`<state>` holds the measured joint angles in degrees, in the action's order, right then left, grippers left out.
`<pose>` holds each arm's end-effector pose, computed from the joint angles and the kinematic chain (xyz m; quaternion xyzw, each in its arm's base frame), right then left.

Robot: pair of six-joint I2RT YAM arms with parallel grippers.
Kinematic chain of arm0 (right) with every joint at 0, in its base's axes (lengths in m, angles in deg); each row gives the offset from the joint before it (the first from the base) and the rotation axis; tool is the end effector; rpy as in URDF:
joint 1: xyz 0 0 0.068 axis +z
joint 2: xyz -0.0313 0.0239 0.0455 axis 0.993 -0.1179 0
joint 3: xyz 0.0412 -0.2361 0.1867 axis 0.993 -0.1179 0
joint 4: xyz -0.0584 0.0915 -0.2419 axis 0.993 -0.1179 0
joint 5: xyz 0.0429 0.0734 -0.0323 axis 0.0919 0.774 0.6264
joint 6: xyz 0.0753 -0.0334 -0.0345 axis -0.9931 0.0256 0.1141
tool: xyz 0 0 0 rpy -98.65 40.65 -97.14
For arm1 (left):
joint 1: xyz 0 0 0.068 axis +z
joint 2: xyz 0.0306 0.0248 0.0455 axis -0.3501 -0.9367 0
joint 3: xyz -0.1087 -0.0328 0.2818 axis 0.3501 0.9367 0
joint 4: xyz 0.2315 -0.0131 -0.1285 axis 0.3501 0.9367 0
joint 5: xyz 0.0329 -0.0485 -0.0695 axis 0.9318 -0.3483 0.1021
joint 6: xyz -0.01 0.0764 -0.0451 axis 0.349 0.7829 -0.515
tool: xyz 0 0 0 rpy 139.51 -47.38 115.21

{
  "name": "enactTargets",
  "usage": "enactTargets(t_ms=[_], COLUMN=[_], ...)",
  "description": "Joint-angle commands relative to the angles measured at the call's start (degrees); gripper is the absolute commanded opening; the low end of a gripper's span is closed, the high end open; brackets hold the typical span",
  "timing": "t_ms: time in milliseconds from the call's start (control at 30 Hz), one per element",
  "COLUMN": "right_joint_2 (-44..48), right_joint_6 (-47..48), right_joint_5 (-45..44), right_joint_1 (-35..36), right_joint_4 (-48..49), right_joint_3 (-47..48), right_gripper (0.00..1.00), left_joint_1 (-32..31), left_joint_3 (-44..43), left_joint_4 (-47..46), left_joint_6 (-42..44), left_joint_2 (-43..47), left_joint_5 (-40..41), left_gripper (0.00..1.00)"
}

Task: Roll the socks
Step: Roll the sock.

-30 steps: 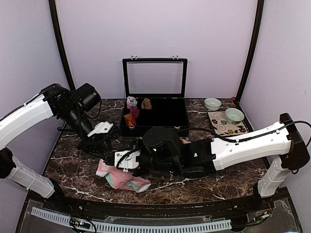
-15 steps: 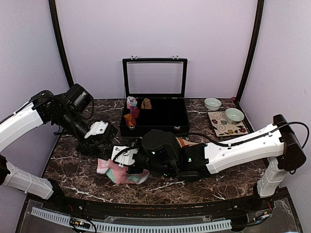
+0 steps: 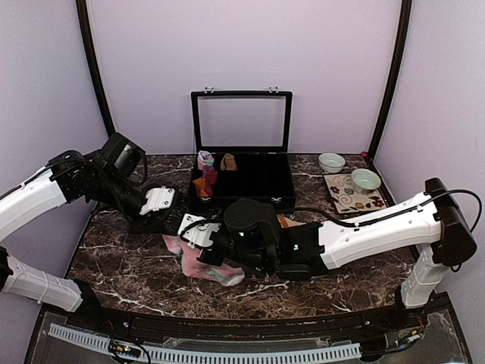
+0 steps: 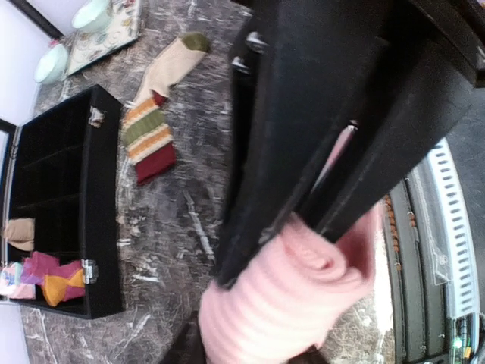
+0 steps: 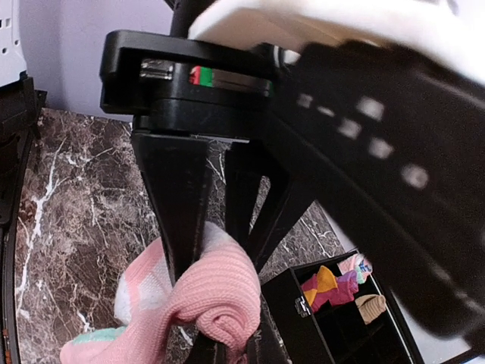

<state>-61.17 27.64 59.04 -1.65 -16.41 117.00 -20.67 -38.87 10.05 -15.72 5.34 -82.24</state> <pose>0.0982 0.4551 0.3081 -0.5400 0.5502 0.1555 0.6176 0.1649 -0.1861 0.3353 0.7071 0.5927 -0.1635 0.3491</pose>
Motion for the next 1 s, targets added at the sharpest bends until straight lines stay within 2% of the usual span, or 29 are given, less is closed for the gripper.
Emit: enactTargets(t_ms=[0, 67, 133, 400, 633, 767, 800, 867, 900, 967], right_joint_2=[1.54, 1.73, 1.85, 0.54, -1.04, -1.31, -1.39, -1.56, -1.64, -1.62], right_joint_6=[-5.74, -6.77, -7.83, -10.31, -12.5, -14.38, -15.01, -16.46, -17.19, -18.11], right_joint_5=[3.09, 2.79, 2.9, 6.61, 9.43, 9.27, 9.08, 8.85, 8.84, 8.59], right_joint_1=[1.39, 1.35, 1.23, 1.23, 1.26, 1.22, 1.21, 1.22, 1.23, 1.17], right_joint_4=[10.44, 12.46, 14.5, 22.36, 24.79, 24.58, 24.63, 24.7, 24.03, 22.11], right_joint_3=[-1.41, -2.42, -3.34, -3.81, -2.86, -3.18, -3.36, -3.68, -3.57, -3.18], right_gripper=[0.0, 0.0, 0.0, 0.0, 0.0, 0.0, 0.0, 0.0, 0.0, 0.06], left_joint_1=[0.56, 0.47, 0.32, -0.14, -0.38, -0.83, -0.92, -0.93, -0.93, -0.93], left_joint_3=[2.68, 3.59, 4.23, 5.51, 6.29, 8.13, 8.35, 8.48, 8.34, 7.92], left_joint_4=[-9.1, -9.32, -8.82, -9.36, -9.62, -13.77, -14.92, -16.19, -16.41, -15.64], left_joint_6=[-0.49, -0.08, 0.33, 0.97, 2.25, 2.82, 2.89, 3.16, 3.32, 3.8], left_joint_2=[3.52, 5.13, 6.0, 6.09, 6.62, 7.53, 7.64, 7.66, 7.53, 7.27], left_joint_5=[7.03, 5.09, 3.81, 5.22, 6.35, 13.24, 15.04, 17.36, 17.72, 17.39], left_gripper=[0.39, 0.47, 0.49, 0.47, 0.47, 0.33, 0.26, 0.04, 0.0, 0.0])
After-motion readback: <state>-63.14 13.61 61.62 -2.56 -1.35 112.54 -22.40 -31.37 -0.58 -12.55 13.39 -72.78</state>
